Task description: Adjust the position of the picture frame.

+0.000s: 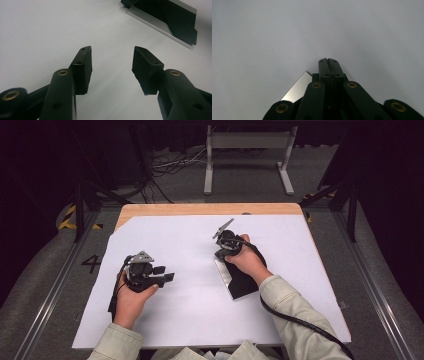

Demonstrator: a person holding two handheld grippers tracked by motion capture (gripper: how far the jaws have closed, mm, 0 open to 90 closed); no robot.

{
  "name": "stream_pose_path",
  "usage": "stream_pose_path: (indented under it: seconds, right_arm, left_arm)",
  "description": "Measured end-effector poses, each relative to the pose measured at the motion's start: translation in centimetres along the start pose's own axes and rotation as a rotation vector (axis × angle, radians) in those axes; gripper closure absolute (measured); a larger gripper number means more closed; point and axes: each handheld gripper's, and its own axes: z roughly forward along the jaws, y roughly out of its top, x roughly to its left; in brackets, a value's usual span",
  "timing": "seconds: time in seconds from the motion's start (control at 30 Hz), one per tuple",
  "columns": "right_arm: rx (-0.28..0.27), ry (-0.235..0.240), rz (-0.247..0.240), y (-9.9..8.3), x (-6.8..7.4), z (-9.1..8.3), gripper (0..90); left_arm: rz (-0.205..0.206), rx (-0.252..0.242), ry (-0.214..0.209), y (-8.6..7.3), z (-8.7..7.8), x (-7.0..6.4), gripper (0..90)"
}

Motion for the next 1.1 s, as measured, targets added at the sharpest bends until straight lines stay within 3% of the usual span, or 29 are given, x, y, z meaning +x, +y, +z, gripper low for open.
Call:
stream_pose_path:
  seconds: [0.7, 0.87, 0.97, 1.1]
  right_arm:
    - [0.037, 0.123, -0.151, -3.3, 5.9, -2.1, 90.0]
    - [-0.013, 0.104, -0.134, -4.1, 6.6, -3.0, 90.0]
    - [-0.095, 0.067, -0.074, -5.2, 6.2, -4.9, 90.0]
    - [-0.15, 0.018, -0.026, -7.2, 5.5, -7.8, 90.0]
  left_arm:
    - [0.037, 0.02, -0.053, 1.7, 2.4, -0.6, 49.9]
    - [0.056, 0.032, -0.076, 2.2, 3.4, -1.2, 49.8]
    - [0.068, 0.045, -0.09, 2.5, 4.0, -1.4, 50.8]
    - [0.083, 0.061, -0.114, 3.0, 4.9, -1.9, 52.9]
